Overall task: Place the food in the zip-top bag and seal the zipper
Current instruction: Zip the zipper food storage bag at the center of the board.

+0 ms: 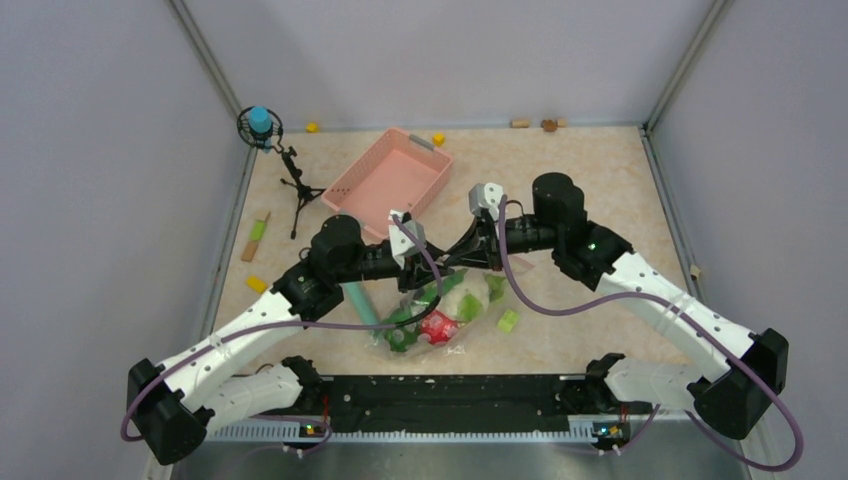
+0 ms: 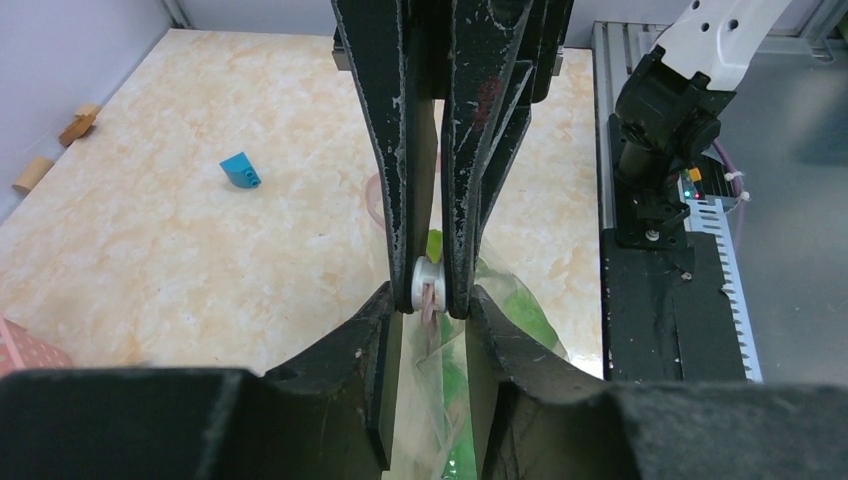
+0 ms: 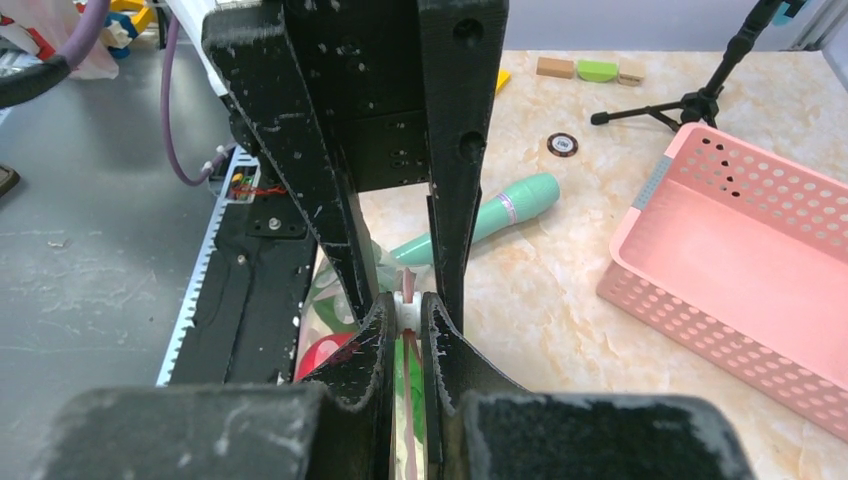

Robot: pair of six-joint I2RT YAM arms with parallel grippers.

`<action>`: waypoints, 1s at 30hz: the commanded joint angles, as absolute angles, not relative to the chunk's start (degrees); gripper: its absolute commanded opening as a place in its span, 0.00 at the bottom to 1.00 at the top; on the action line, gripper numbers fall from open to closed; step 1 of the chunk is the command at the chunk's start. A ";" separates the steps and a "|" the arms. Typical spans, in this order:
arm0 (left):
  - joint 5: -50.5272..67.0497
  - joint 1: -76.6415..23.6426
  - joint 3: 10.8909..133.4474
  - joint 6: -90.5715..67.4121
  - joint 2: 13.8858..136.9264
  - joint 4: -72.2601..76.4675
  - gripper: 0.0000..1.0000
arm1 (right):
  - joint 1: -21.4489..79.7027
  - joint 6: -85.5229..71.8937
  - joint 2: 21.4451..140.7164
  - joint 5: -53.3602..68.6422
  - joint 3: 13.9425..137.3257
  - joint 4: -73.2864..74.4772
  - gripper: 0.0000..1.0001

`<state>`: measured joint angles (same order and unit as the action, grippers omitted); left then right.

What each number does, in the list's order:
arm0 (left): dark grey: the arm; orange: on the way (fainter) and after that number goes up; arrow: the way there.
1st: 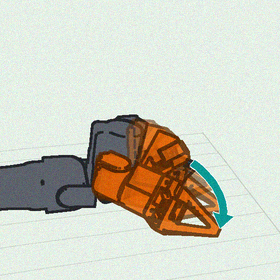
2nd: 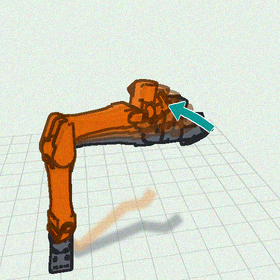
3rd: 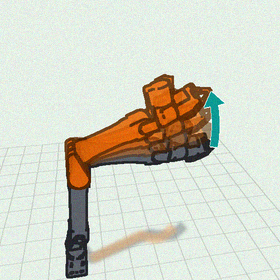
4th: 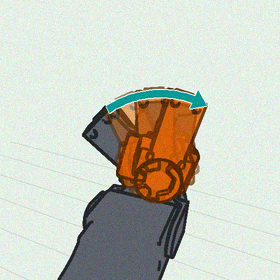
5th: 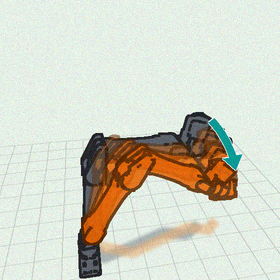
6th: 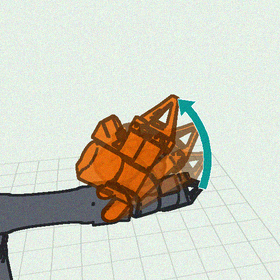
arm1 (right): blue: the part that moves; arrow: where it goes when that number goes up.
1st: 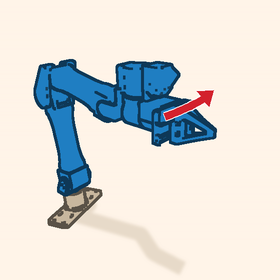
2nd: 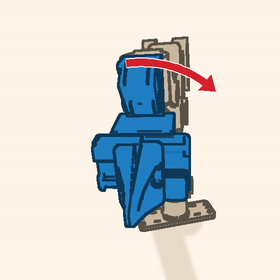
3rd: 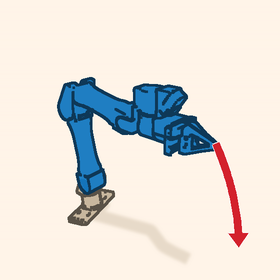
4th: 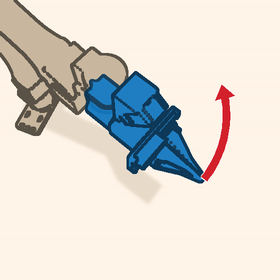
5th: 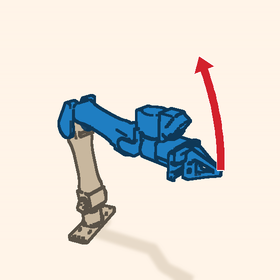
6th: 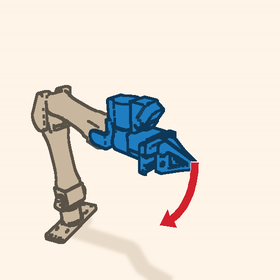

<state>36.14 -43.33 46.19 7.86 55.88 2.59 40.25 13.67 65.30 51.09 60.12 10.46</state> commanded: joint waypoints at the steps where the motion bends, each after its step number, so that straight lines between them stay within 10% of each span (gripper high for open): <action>1: 35.23 -43.42 46.37 9.10 55.08 2.75 0.37 | 40.43 11.94 64.49 53.77 64.34 5.07 0.00; 10: 33.83 -43.42 45.32 8.07 53.79 4.47 0.49 | 40.39 13.07 64.55 54.32 64.46 6.02 0.00; 19: 36.02 -43.36 45.88 8.40 54.92 5.37 0.00 | 40.43 14.75 64.97 54.78 64.89 7.43 0.00; 30: 36.42 -43.36 41.70 8.30 49.38 8.03 0.00 | 40.43 27.71 64.67 38.29 66.04 18.54 0.00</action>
